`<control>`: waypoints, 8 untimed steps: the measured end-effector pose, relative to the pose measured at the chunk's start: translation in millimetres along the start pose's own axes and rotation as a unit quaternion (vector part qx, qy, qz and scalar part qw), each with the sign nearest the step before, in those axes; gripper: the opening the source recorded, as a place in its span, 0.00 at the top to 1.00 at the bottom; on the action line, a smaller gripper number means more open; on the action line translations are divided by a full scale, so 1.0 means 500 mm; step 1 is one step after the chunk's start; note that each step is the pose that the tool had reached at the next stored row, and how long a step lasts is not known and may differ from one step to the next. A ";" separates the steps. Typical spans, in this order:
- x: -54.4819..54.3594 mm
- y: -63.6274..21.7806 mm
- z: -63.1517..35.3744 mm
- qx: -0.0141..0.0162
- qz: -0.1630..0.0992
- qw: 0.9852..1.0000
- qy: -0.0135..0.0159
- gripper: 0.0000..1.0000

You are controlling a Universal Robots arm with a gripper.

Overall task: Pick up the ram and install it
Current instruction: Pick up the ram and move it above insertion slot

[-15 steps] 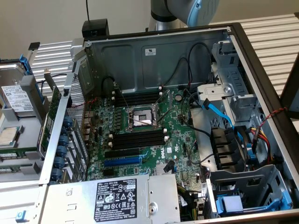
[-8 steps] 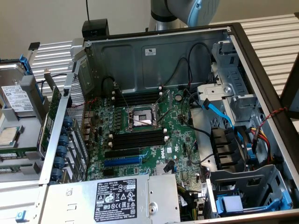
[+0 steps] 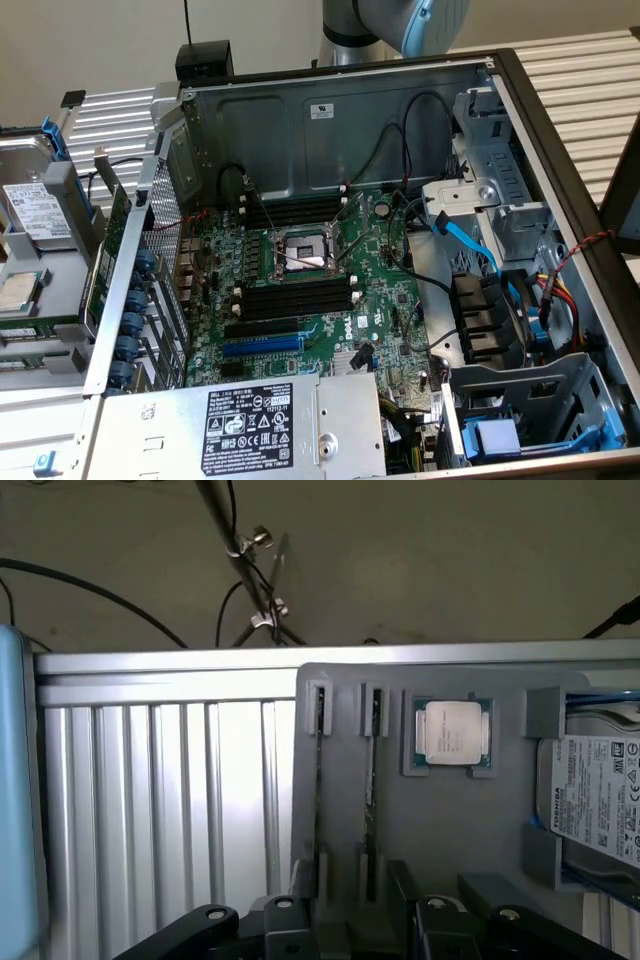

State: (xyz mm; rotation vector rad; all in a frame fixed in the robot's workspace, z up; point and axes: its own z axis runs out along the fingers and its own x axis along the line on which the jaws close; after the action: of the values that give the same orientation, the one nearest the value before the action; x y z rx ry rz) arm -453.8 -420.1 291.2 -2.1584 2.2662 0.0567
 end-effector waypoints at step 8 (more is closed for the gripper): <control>0.007 -0.001 0.029 0.000 0.005 1.000 0.000 0.58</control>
State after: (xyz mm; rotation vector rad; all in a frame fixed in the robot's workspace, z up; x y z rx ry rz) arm -453.8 -423.1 276.7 -2.1477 2.2761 0.0567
